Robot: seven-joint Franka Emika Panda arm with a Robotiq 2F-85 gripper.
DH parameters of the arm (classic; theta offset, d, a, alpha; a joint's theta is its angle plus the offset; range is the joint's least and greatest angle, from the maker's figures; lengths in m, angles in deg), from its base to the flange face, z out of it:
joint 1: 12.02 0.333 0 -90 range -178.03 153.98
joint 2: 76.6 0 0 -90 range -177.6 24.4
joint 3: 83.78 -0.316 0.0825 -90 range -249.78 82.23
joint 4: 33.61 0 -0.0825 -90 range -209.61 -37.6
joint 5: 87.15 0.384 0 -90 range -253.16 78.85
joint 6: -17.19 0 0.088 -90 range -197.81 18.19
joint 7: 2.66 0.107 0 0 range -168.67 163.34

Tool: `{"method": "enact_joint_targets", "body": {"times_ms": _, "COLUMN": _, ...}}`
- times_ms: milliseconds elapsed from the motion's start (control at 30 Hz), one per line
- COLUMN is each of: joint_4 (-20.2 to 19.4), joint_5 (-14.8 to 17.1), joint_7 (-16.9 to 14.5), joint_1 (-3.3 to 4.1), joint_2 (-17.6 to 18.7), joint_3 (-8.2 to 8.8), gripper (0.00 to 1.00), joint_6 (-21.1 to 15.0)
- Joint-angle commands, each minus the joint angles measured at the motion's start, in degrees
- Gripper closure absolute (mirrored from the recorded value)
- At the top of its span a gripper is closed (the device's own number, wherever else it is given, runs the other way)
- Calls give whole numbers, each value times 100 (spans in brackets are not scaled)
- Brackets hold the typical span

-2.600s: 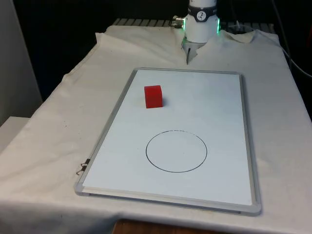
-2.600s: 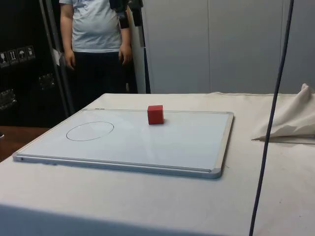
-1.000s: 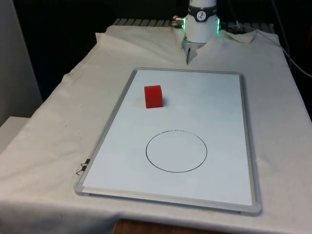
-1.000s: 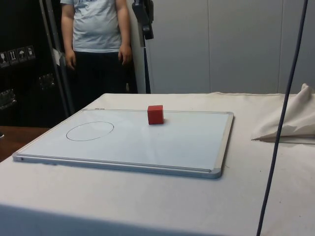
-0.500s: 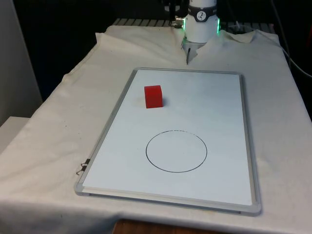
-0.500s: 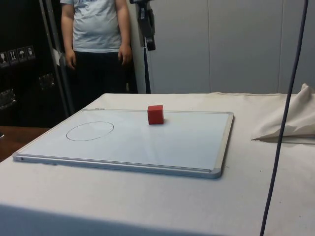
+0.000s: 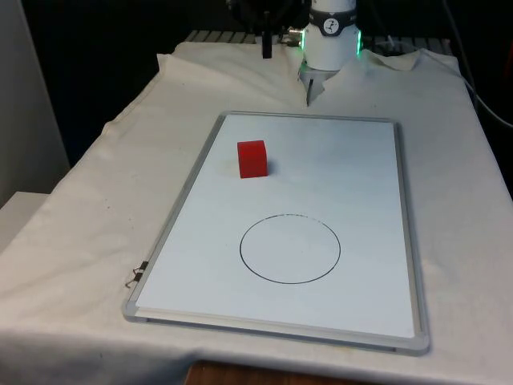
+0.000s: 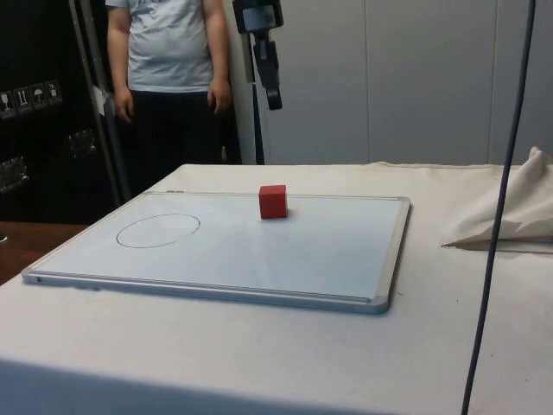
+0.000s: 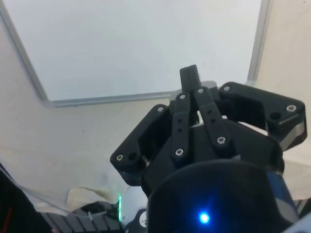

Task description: Push the cube into the marked area.

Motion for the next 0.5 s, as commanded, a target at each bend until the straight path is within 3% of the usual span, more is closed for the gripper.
{"method": "enact_joint_targets", "body": {"times_ms": 0, "joint_4": -40, "joint_5": 11, "joint_7": -103, "joint_1": -17, "joint_2": 29, "joint_3": 23, "gripper": 100, "joint_6": -109}}
{"method": "enact_joint_targets", "body": {"times_ms": 133, "joint_4": -23, "joint_5": 6, "joint_7": -235, "joint_1": -11, "joint_2": 115, "joint_3": 97, "gripper": 100, "joint_6": -103}}
{"method": "enact_joint_targets", "body": {"times_ms": 433, "joint_4": -372, "joint_5": 29, "joint_7": -705, "joint_1": -63, "joint_2": 223, "joint_3": 286, "gripper": 100, "joint_6": -619}}
{"method": "enact_joint_targets", "body": {"times_ms": 467, "joint_4": -332, "joint_5": 11, "joint_7": -670, "joint_1": -46, "joint_2": 235, "joint_3": 292, "gripper": 100, "joint_6": -533}}
